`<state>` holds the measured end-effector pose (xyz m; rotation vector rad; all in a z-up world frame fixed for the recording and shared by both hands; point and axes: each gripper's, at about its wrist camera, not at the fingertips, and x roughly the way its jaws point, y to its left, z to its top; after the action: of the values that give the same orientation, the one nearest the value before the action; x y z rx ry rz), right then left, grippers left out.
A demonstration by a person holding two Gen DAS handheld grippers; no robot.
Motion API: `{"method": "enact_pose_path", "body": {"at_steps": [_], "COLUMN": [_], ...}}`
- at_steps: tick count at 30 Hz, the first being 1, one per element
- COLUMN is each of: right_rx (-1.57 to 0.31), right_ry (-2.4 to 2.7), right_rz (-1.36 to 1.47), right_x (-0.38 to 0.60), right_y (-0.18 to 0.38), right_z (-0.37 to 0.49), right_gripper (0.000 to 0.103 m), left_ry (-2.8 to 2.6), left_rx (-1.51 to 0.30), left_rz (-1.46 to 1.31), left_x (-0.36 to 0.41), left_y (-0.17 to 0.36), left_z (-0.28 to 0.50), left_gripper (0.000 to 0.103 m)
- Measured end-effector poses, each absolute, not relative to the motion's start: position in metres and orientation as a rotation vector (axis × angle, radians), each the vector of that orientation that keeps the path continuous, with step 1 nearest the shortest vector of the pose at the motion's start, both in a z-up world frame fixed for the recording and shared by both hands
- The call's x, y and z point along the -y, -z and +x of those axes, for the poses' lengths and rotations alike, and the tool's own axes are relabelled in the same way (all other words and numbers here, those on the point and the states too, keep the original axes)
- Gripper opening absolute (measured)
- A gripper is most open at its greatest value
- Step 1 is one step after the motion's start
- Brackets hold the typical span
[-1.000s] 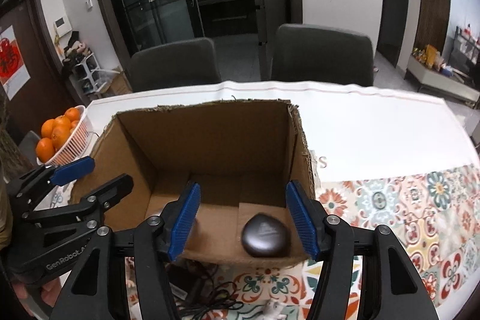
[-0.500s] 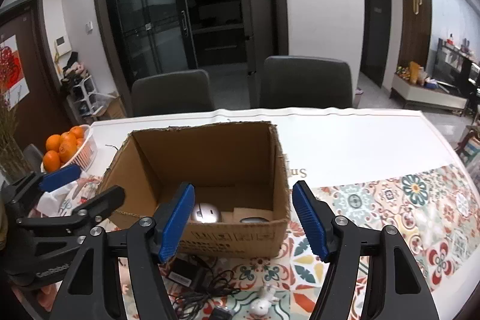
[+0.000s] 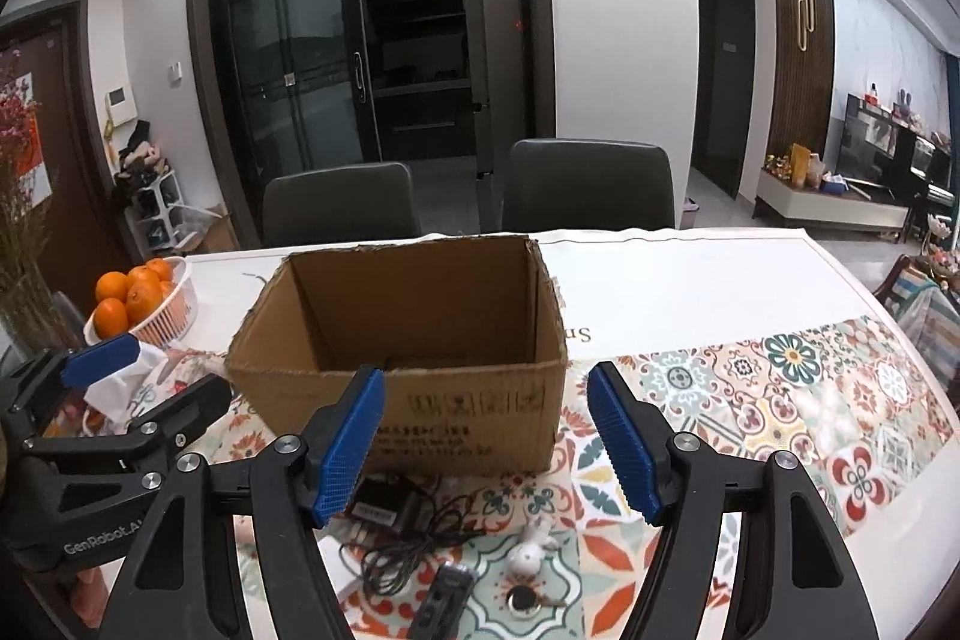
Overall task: Organize rigid objects
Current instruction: 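Move both grippers back toward the remaining items on the table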
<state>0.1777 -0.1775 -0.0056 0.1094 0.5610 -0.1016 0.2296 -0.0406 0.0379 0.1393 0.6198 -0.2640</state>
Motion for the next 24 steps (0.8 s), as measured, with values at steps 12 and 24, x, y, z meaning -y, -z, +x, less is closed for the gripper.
{"method": "enact_pose_path", "body": {"at_steps": [12,24], "right_rx": [-0.545,-0.571], "right_ry": [0.145,0.197], "right_rz": [0.169,0.207], "right_x": [0.167,0.152], "right_y": [0.020,0.053], "right_z": [0.132,0.107], "right_gripper": [0.070,0.070], "left_ry": [0.246,0.288], "left_rx": [-0.539,-0.557], "left_rz": [0.172,0.240], "left_x": [0.022,0.013], "left_y": [-0.035,-0.004], "left_z": [0.187,0.169], "left_gripper": [0.090,0.090]}}
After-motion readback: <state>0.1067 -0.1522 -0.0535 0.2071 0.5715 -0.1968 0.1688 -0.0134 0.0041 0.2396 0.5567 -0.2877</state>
